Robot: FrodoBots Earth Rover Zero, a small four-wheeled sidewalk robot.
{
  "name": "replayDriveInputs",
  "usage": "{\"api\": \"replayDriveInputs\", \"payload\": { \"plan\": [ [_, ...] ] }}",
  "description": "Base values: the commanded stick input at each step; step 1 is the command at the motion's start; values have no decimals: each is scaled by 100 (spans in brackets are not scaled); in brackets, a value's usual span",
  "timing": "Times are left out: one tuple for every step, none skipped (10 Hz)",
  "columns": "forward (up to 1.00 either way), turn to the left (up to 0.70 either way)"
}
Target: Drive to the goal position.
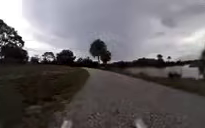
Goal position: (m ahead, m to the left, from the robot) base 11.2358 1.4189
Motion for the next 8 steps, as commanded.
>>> {"api": "replayDriveInputs", "payload": {
  "plan": [
    [100,0],
    [100,0],
    [100,0],
    [100,0],
    [100,0],
    [100,0],
    [100,0],
    [100,0]
  ]
}}
